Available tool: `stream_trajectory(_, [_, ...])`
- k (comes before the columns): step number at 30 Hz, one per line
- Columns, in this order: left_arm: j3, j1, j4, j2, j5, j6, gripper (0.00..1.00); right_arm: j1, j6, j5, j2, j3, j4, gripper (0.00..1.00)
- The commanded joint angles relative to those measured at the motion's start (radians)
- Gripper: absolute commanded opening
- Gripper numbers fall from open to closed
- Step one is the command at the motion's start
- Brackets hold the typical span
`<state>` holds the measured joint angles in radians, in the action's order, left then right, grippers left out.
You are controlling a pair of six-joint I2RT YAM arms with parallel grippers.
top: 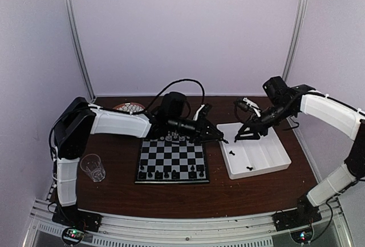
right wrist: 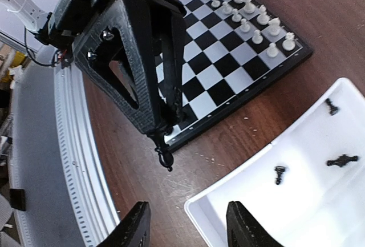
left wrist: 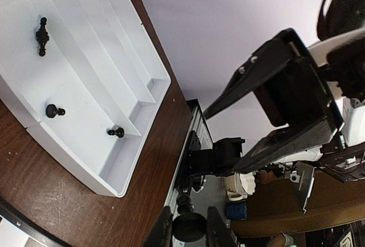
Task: Set up the chess pieces on the board
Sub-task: Pass from the left arm to the right
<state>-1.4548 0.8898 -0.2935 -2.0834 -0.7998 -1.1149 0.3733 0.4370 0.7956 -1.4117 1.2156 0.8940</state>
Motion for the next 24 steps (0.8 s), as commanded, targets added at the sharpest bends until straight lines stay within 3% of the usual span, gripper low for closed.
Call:
stream_trajectory(1, [-0.009, -0.003, -0.050, 0.044, -0.001, 0.004, 0.12, -0.005, -0.048, 0.241, -0.091, -0.015, 0.002, 0.49])
stream_trajectory(9, [-0.003, -0.005, -0.057, 0.056, 0.001, 0.004, 0.13, -0.008, -0.047, 0.435, -0.215, 0.065, 0.064, 0.48])
stream_trajectory(17, [-0.005, -0.005, -0.066, 0.056, -0.002, 0.001, 0.13, -0.008, -0.061, 0.457, -0.263, 0.071, 0.061, 0.48])
stream_trajectory(24, [-0.009, -0.006, -0.073, 0.053, -0.003, 0.000, 0.13, -0.008, -0.062, 0.485, -0.280, 0.077, 0.063, 0.37])
